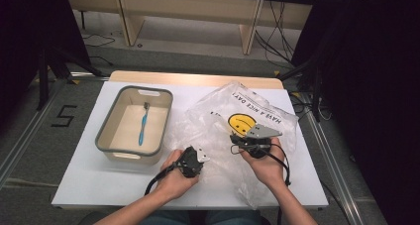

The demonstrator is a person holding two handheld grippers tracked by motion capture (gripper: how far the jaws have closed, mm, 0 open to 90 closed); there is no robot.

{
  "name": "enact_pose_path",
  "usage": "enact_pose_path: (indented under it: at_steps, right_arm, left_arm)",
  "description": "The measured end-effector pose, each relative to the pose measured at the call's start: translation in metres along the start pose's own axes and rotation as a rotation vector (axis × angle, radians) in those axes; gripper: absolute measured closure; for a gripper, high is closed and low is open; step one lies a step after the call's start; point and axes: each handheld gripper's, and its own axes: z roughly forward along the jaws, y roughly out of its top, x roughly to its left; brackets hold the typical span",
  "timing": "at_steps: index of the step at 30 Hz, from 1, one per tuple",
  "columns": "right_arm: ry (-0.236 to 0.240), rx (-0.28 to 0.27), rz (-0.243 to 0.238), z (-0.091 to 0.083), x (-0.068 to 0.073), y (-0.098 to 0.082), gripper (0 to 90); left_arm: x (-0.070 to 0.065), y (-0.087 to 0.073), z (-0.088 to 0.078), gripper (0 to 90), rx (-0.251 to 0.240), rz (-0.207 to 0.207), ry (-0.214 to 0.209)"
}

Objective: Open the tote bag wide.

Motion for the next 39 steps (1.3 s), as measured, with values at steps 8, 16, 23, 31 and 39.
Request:
enact_pose_path:
  at_steps: [8, 16, 23, 31, 39]
  right_arm:
    - [-0.067, -0.081, 0.019, -0.01, -0.007, 0.013, 90.0]
    - [-0.103, -0.117, 0.047, -0.017, -0.013, 0.02, 90.0]
    - [-0.119, -0.13, 0.057, -0.018, -0.018, 0.025, 90.0]
    - [-0.146, -0.159, 0.067, -0.024, -0.023, 0.032, 90.0]
    - [-0.161, -0.177, 0.083, -0.028, -0.028, 0.037, 90.0]
  left_arm:
    - [-0.001, 0.0, 0.0, 89.2, 0.001, 0.009, 0.004]
    - [-0.002, 0.0, 0.001, 89.2, -0.003, 0.012, 0.01]
    - [-0.003, 0.0, 0.001, 89.3, -0.001, 0.018, 0.012]
    - [-0.003, 0.0, 0.001, 89.2, -0.001, 0.028, 0.016]
    - [-0.004, 0.0, 0.001, 89.1, -0.003, 0.047, 0.025]
